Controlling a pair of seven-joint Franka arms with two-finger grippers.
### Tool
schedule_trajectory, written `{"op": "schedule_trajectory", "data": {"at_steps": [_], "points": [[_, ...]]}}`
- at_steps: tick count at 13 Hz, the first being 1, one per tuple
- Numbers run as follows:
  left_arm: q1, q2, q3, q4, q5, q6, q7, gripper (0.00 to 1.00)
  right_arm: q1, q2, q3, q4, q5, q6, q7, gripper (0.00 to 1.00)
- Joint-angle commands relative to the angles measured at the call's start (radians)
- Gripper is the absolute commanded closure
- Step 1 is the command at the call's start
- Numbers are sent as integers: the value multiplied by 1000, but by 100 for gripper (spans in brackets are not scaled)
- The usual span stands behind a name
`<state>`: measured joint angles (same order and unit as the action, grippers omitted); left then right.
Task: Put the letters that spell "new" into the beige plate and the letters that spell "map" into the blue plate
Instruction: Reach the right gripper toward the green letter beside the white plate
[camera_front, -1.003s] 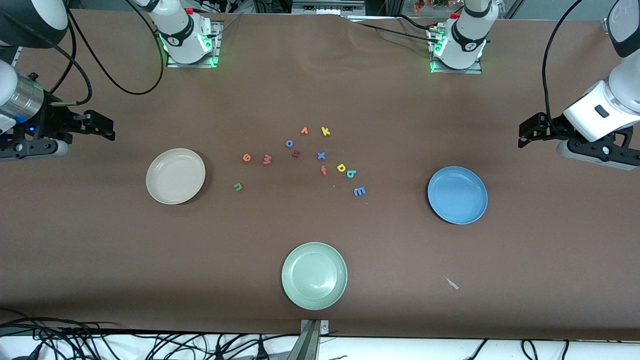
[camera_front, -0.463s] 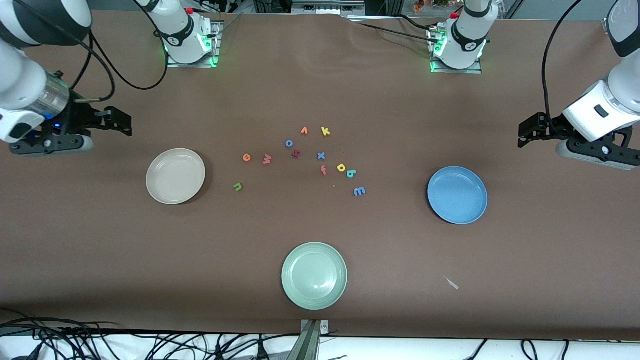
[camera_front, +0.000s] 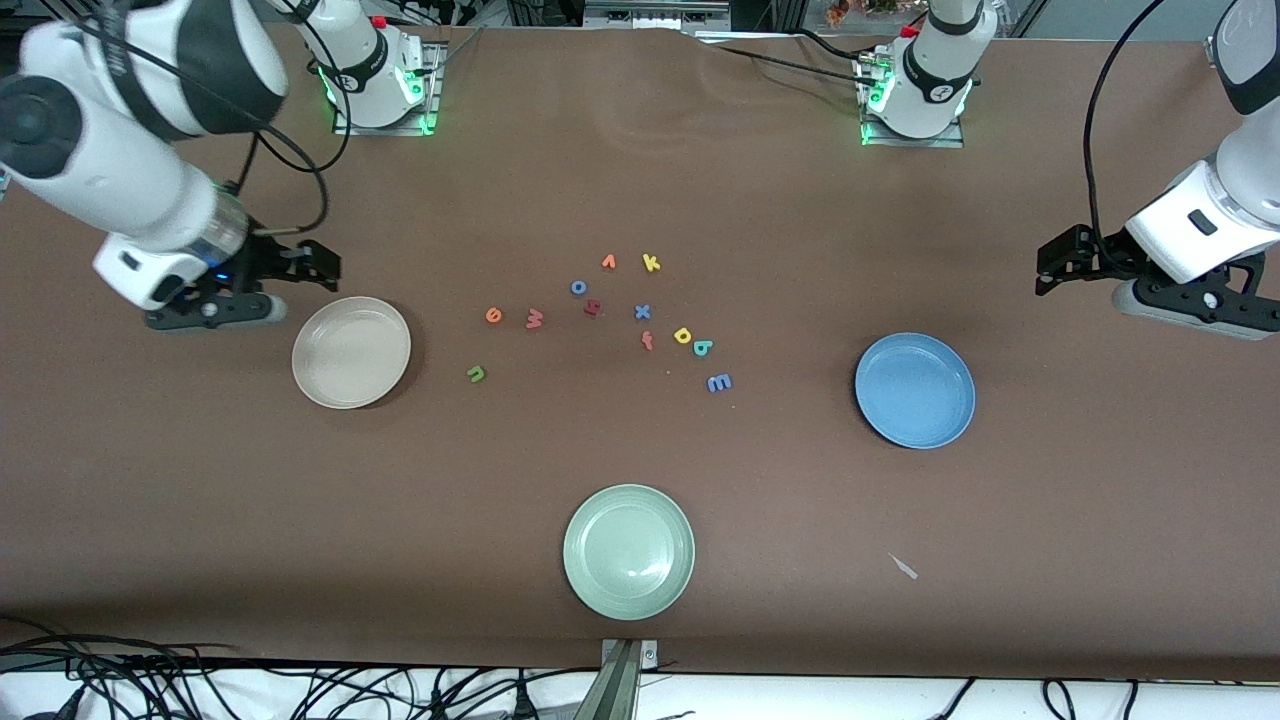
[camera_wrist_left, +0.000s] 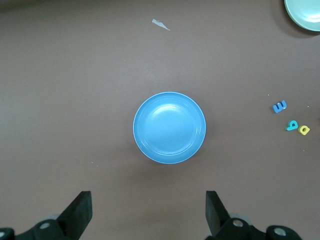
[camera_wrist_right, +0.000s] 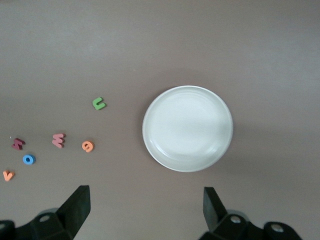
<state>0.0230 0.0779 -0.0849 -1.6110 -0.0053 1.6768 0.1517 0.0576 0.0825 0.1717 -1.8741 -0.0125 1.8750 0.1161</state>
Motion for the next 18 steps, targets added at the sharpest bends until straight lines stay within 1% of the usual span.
{"op": "schedule_trajectory", "data": {"at_steps": [1,3,5,9,10,16,18], "points": [[0,13,-3,25,1,-5,3,0,19,28,31,-52,-9,85,68,0],[1,13,-3,25,1,-6,3,0,51,91,31,-53,-18,166,120,0],[2,13,-3,23,-1,-5,3,0,77,153,29,-46,-21,261,131,0],[2,13,-3,23,-1,-9,2,0,132,236,29,-42,-104,366,235,0],[2,13,-3,23,-1,-9,2,0,133,262,29,-40,-125,392,258,0],[2,13,-3,23,-1,-11,2,0,148,443,29,-25,-133,582,267,0],[0,13,-3,23,1,-11,0,0,153,485,28,-25,-133,625,267,0]]}}
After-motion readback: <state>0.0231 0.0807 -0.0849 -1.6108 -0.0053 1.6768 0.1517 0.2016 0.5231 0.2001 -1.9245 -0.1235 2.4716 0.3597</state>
